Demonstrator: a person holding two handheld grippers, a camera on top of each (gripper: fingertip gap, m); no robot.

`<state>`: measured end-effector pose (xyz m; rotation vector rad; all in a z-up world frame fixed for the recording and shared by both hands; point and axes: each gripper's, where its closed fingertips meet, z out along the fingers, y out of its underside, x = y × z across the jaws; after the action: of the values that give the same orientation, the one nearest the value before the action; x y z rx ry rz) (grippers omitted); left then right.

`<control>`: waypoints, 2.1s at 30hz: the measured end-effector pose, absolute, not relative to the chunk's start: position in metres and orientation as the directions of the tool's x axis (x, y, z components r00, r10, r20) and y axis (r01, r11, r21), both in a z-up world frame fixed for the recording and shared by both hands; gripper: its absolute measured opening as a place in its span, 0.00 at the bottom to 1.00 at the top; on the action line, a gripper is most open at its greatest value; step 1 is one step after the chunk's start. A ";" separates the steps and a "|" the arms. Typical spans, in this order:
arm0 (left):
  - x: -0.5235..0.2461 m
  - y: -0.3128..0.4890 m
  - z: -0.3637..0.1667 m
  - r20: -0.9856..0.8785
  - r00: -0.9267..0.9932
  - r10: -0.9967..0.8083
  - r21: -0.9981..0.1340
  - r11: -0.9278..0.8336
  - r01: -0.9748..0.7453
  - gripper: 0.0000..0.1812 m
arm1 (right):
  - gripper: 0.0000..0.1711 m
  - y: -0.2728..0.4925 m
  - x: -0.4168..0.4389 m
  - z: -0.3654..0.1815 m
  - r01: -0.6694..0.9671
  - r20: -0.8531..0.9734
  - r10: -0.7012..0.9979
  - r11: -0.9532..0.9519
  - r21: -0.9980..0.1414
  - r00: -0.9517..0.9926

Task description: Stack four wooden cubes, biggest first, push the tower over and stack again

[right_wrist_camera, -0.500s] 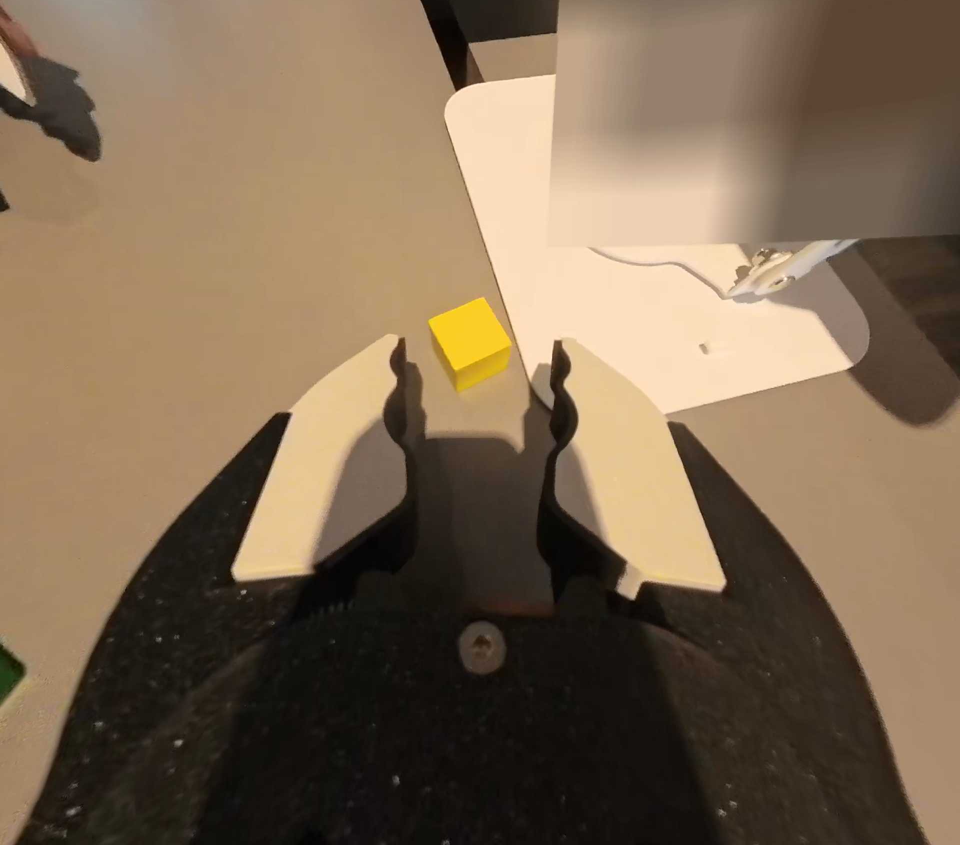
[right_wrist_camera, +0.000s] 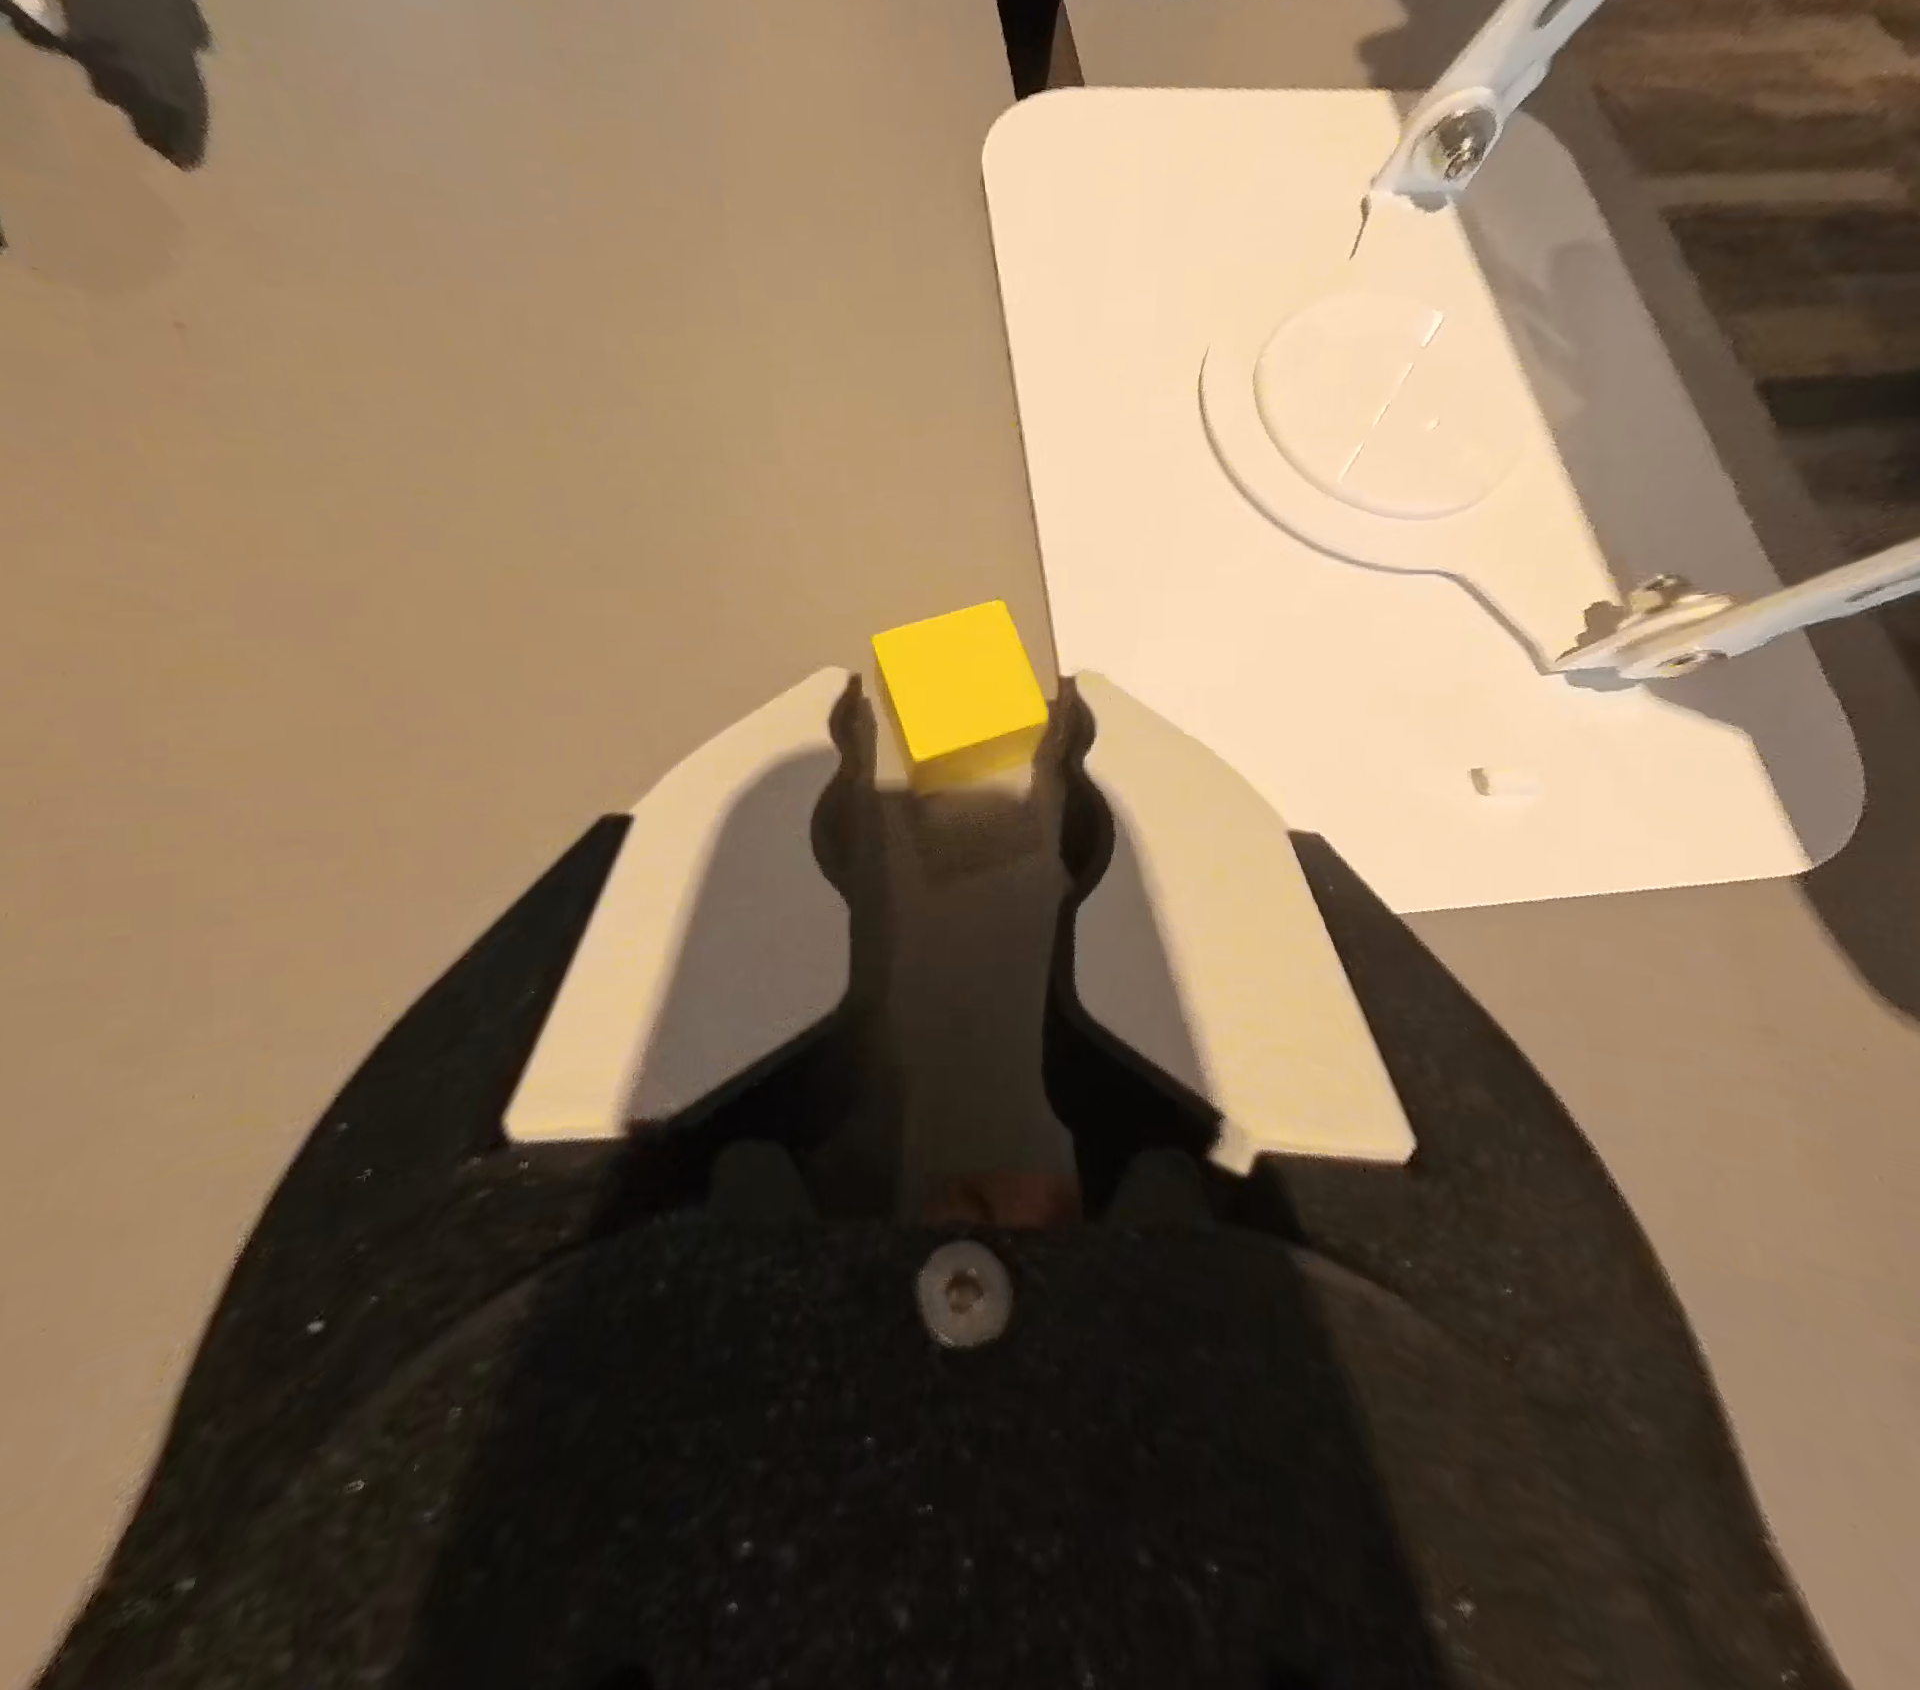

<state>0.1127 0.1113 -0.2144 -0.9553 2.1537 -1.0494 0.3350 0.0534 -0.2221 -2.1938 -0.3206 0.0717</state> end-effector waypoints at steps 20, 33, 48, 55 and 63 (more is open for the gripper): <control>0.112 0.113 -0.209 -0.133 -0.593 -0.794 -0.848 0.401 -0.347 0.21 | 0.16 0.034 0.186 -0.132 0.120 0.068 0.125 -0.483 -0.867 0.990; 0.112 0.113 -0.210 -0.143 -0.591 -0.794 -0.844 0.410 -0.347 0.21 | 0.16 0.034 0.062 -0.134 0.186 0.041 0.266 -0.547 -0.816 0.963; 0.112 0.112 -0.211 -0.141 -0.595 -0.791 -0.840 0.414 -0.351 0.21 | 0.16 0.035 0.058 -0.141 0.226 0.064 0.292 -0.566 -0.793 0.954; 0.112 0.112 -0.211 -0.140 -0.595 -0.791 -0.841 0.413 -0.350 0.21 | 0.16 0.034 0.058 -0.146 0.234 0.065 0.295 -0.581 -0.780 0.953; 0.112 0.112 -0.211 -0.140 -0.596 -0.791 -0.841 0.413 -0.350 0.21 | 0.16 0.034 0.058 -0.146 0.231 0.058 0.300 -0.582 -0.780 0.952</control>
<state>0.1120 0.1119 -0.2110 -0.9659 2.1424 -1.0942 0.0578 0.0338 -0.1459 -2.2141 -0.3723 0.1002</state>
